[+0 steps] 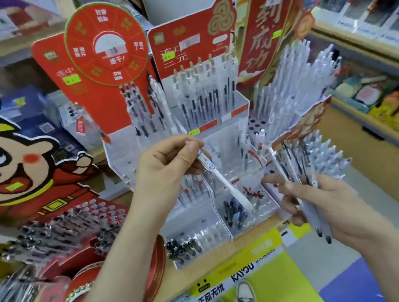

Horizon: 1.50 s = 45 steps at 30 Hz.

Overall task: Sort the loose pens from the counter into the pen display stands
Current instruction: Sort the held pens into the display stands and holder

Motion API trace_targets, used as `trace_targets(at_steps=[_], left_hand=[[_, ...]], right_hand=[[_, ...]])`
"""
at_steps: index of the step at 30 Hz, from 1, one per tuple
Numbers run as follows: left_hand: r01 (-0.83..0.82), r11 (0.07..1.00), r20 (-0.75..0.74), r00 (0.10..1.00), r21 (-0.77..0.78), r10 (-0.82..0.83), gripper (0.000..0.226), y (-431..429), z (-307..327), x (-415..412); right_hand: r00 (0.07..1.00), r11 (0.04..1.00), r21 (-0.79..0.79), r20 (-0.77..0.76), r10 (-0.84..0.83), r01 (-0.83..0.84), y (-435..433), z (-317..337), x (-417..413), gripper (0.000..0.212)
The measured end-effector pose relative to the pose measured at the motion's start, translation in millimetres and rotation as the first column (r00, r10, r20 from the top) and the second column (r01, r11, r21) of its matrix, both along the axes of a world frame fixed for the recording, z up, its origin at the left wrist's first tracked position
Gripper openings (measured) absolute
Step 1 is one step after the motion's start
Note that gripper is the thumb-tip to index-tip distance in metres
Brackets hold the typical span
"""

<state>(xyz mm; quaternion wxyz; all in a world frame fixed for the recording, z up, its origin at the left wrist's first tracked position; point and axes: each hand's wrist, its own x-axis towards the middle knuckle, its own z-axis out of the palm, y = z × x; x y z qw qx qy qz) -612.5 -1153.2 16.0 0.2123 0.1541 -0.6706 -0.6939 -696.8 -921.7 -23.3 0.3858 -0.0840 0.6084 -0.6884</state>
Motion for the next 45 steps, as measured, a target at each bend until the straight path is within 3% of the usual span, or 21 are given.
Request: trace_targets(at_steps=[2, 5, 6, 9, 12, 18, 23, 27, 31, 36, 43, 45], left_hand=[[0.028, 0.999, -0.001, 1.0, 0.03, -0.027, 0.017, 6.2, -5.9, -5.1], [0.057, 0.997, 0.012, 0.998, 0.05, -0.058, 0.017, 17.6, -13.8, -11.9], [0.068, 0.997, 0.019, 0.997, 0.04, -0.068, 0.013, 22.6, -15.6, -14.6], [0.048, 0.992, 0.071, 0.997, -0.121, -0.039, 0.01, 37.0, -24.6, -24.6], [0.032, 0.922, 0.075, 0.997, -0.385, -0.003, 0.015, 54.1, -33.8, -34.4], [0.051, 0.771, 0.047, 0.999, -0.634, -0.027, 0.014, 102.1, -71.0, -69.6], [0.054, 0.72, 0.079, 0.997, -0.692, 0.001, 0.013, 130.0, -96.7, -99.9], [0.1, 0.627, 0.158, 0.987, -0.772, 0.037, 0.014, 141.6, -109.8, -114.9], [0.121, 0.599, 0.189, 0.981, -0.792, 0.051, 0.018, 147.2, -119.7, -120.8], [0.319, 0.52, 0.353, 0.935, -0.792, -0.037, 0.011, 150.6, -132.7, -125.9], [0.374, 0.665, 0.489, 0.872, -0.646, -0.016, 0.027, 151.7, -132.6, -134.8], [0.384, 0.666, 0.498, 0.867, -0.64, -0.021, 0.025, 152.5, -132.6, -134.7]], right_hand=[[0.996, 0.995, 0.038, -0.016, -0.09, 0.091, 13.0, -3.9, 3.9, 0.02], [0.977, 0.972, 0.106, -0.061, -0.202, 0.208, 30.1, -14.4, 8.9, 0.074], [0.964, 0.956, 0.126, -0.074, -0.257, 0.264, 36.1, -17.9, 9.8, 0.081], [0.92, 0.915, 0.097, -0.035, -0.391, 0.392, 52.6, -26.5, 4.4, 0.062], [0.892, 0.89, 0.074, -0.065, -0.447, 0.451, 61.4, -25.7, -9.0, 0.074], [0.891, 0.887, 0.093, -0.095, -0.445, 0.453, 82.6, -36.7, -59.7, 0.038], [0.923, 0.919, 0.091, -0.073, -0.377, 0.383, 100.0, -46.3, -99.2, 0.031], [0.944, 0.939, 0.092, -0.047, -0.328, 0.331, 107.2, -52.4, -120.6, 0.012], [0.969, 0.965, 0.081, -0.013, -0.248, 0.248, 108.5, -55.9, -133.1, 0.018], [0.985, 0.984, 0.049, 0.027, -0.172, 0.17, 107.6, -52.8, -139.5, 0.011], [0.996, 0.997, 0.02, 0.058, -0.069, 0.068, 106.9, -51.6, -145.7, 0.015], [0.996, 0.999, 0.001, 0.081, -0.045, 0.045, 106.4, -51.8, -145.6, 0.02]])
